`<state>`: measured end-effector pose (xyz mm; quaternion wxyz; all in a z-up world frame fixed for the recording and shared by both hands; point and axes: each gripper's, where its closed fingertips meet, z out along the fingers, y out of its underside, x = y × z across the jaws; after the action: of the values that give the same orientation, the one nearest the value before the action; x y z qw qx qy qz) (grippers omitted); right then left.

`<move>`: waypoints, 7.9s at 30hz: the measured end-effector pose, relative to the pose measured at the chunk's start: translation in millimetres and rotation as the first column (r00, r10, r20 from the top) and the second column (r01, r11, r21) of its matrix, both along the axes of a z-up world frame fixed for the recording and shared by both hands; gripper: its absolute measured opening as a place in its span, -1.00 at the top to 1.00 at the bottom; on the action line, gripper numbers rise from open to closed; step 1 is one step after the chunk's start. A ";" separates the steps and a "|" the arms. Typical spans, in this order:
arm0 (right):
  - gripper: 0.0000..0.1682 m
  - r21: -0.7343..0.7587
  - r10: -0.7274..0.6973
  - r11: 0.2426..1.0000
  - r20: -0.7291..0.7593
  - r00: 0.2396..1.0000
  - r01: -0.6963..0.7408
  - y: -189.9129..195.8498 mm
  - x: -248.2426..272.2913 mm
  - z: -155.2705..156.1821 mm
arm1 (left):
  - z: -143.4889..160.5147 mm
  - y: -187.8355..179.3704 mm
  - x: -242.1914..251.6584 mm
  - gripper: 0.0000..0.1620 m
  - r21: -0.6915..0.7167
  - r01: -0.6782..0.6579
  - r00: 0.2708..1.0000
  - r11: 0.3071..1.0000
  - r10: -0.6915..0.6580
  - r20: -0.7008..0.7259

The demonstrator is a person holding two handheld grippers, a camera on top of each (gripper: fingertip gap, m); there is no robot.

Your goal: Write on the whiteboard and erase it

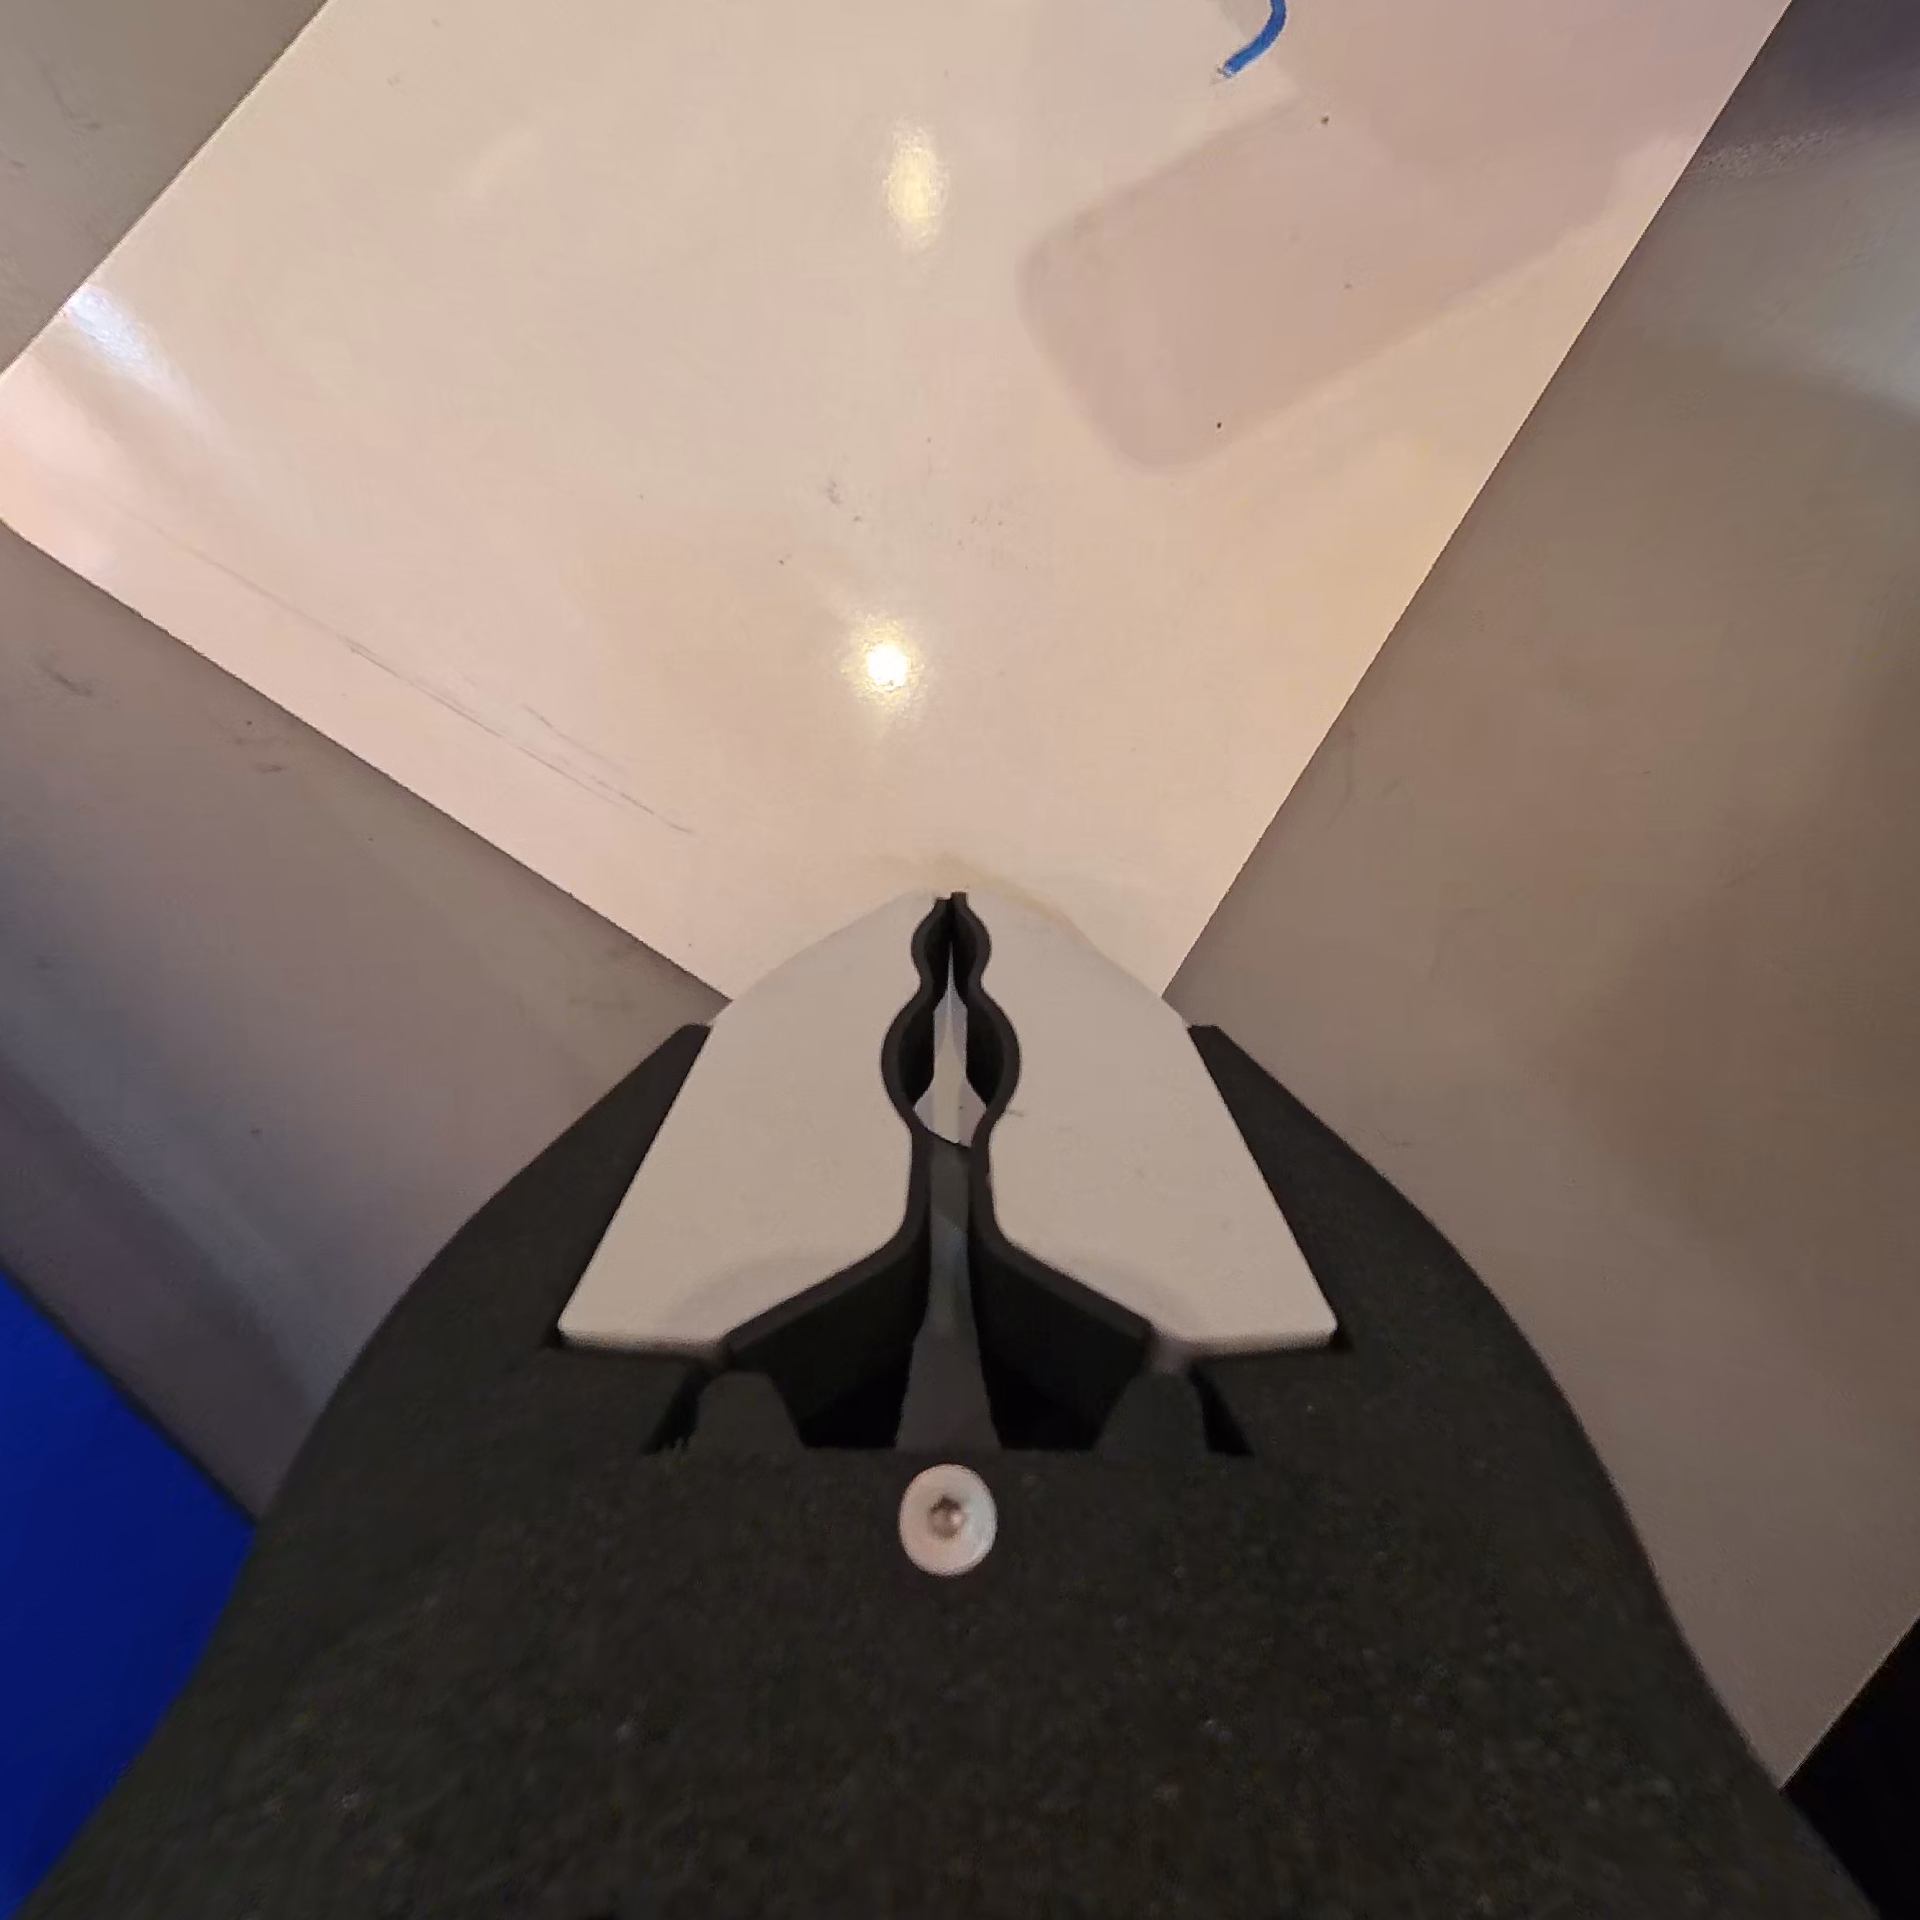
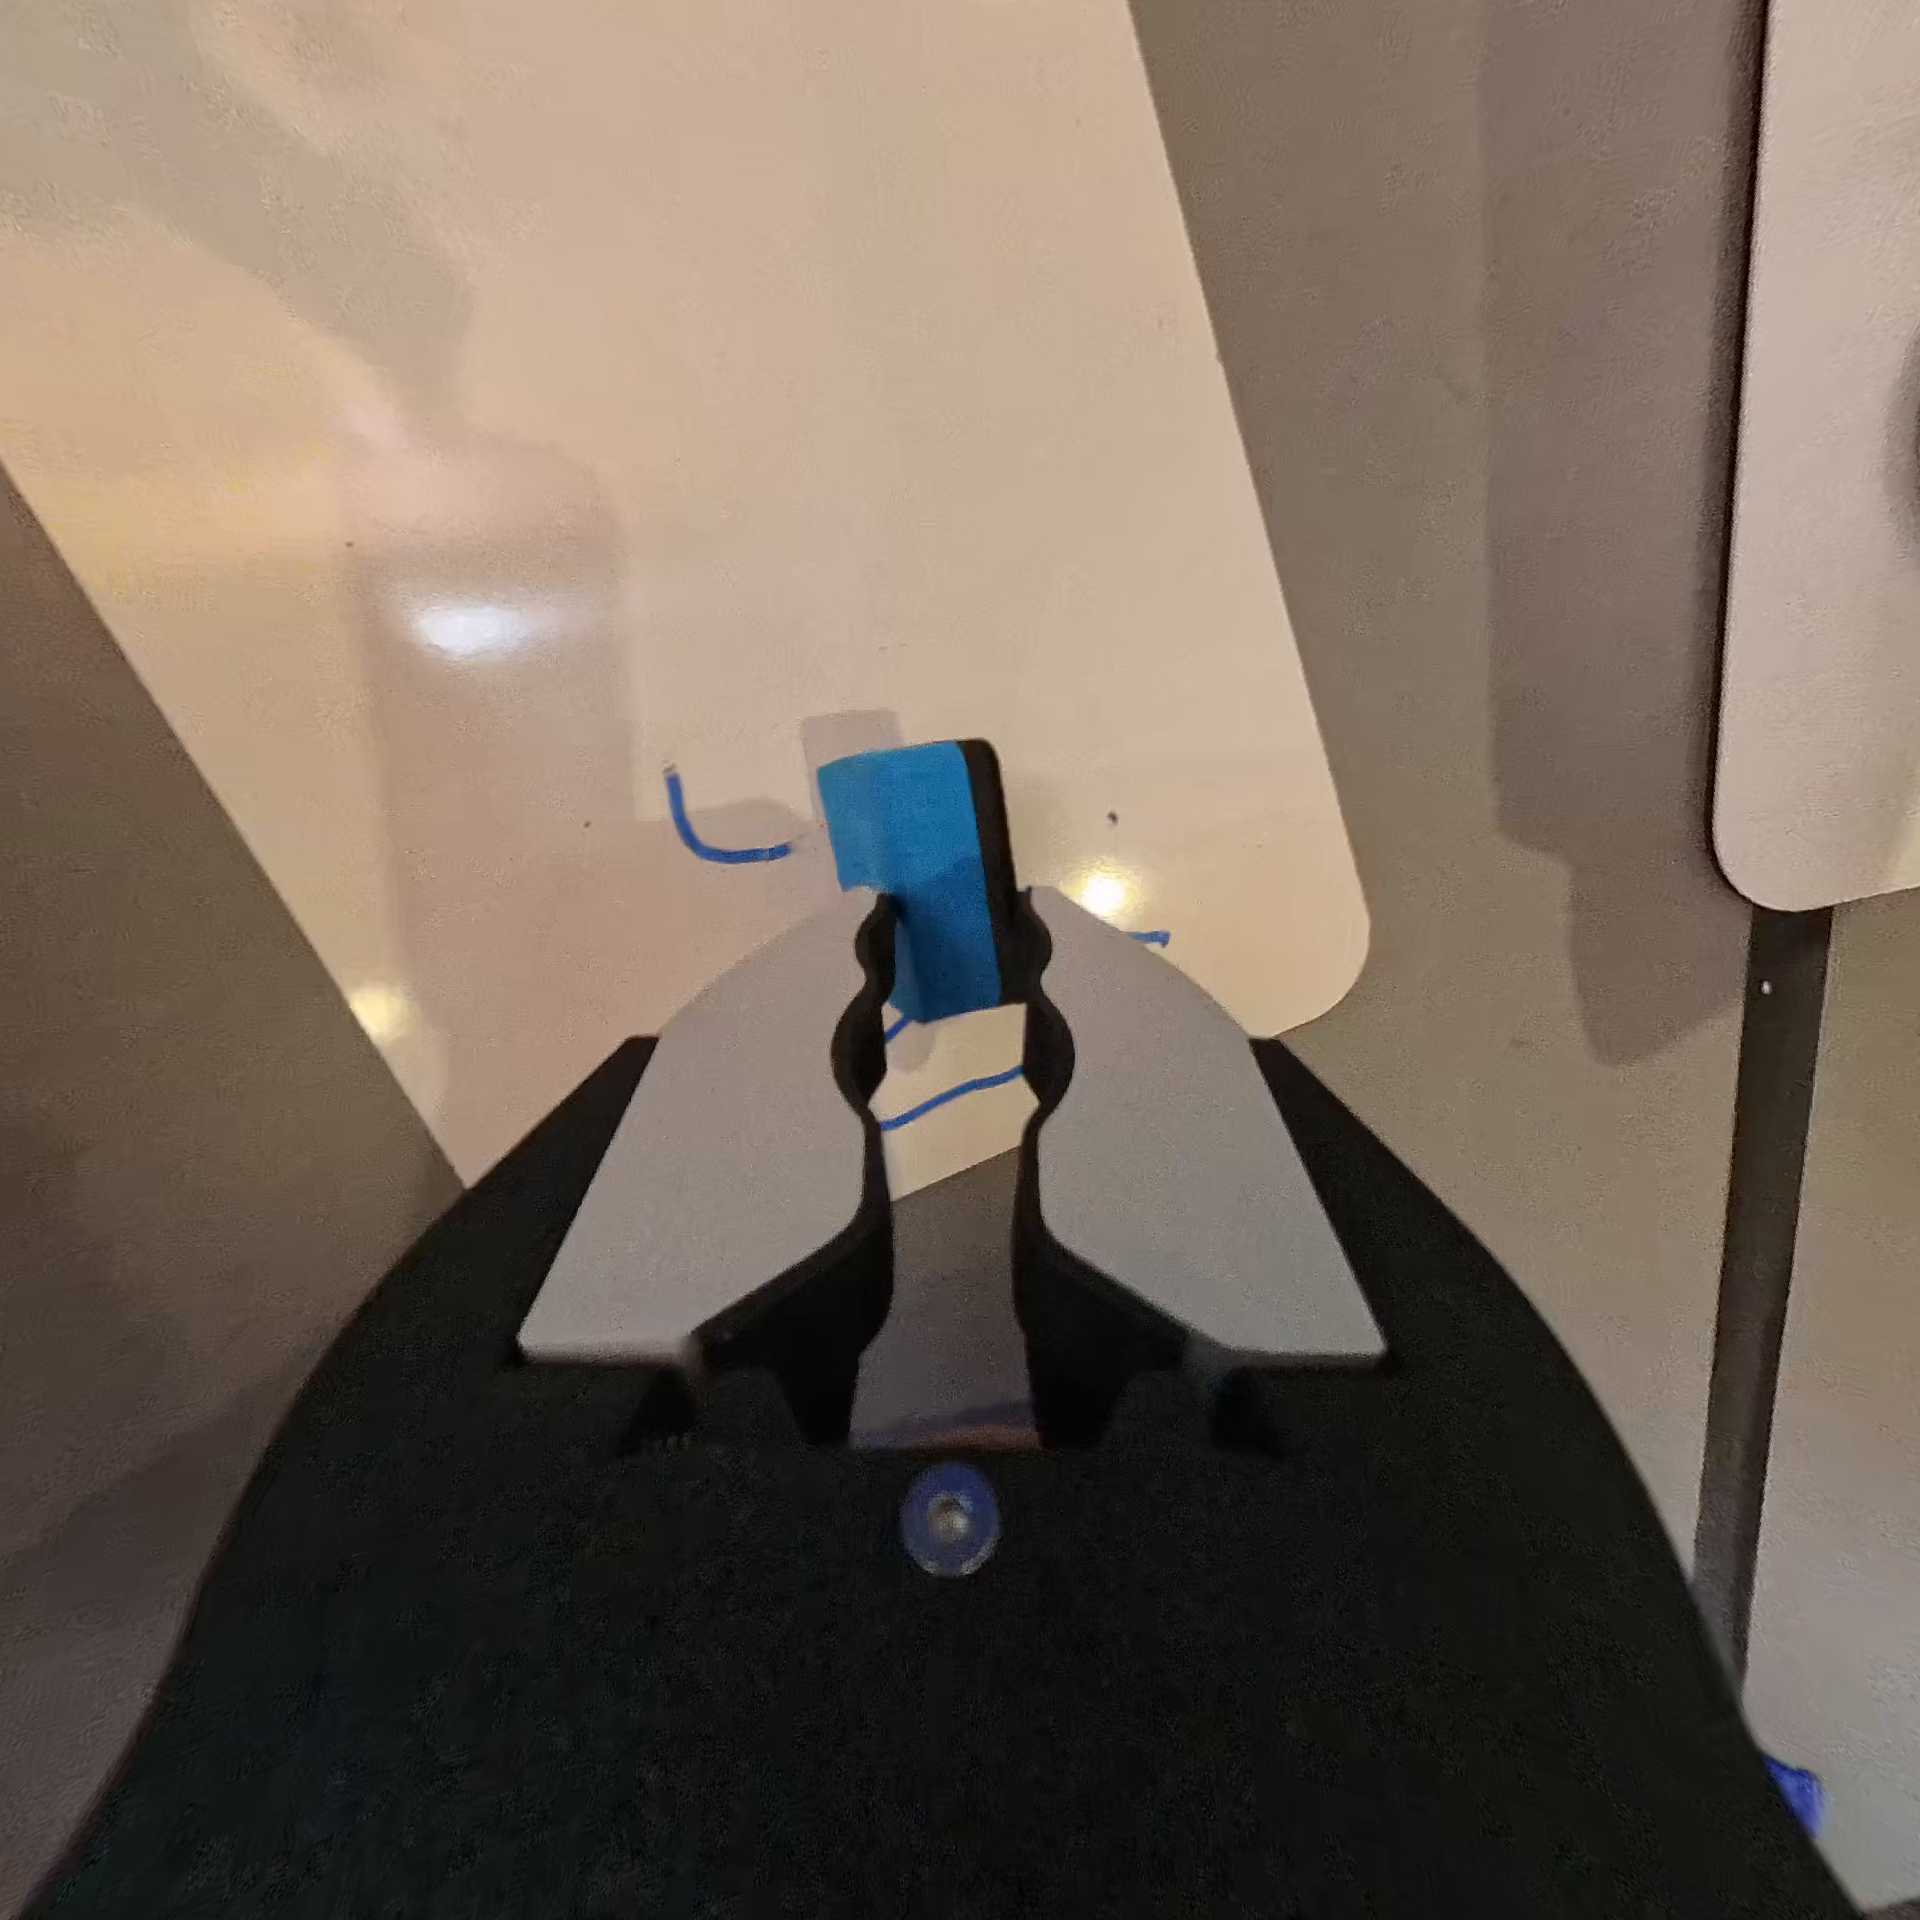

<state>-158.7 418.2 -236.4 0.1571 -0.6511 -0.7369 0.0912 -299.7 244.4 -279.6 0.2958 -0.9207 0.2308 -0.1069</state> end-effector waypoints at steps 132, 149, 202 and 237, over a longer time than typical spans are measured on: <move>0.41 0.071 -0.470 0.872 0.397 0.788 0.484 42.4 32.4 -37.3 | 0.2 4.0 4.9 1.00 -0.039 0.033 0.999 0.999 -0.032 0.016; 0.41 0.004 -0.541 0.841 0.010 0.841 0.541 -29.0 83.6 20.8 | 1.3 -2.9 25.5 1.00 -0.056 0.048 0.991 0.997 -0.041 0.128; 0.26 -0.226 -0.488 0.834 -0.729 0.480 0.504 -122.4 115.5 36.0 | 2.2 90.2 88.7 0.23 -0.276 0.600 0.683 0.751 -0.660 -0.312; 0.28 -0.251 -0.512 0.839 -0.666 0.543 0.483 -132.6 115.1 14.7 | 7.6 92.5 -114.6 0.07 -0.634 0.363 0.465 0.683 -0.723 -0.512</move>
<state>-43.6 285.6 -221.7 0.4354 -0.7482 -0.4005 0.3004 -414.3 337.0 -271.9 -0.0902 -0.7936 0.5874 0.1305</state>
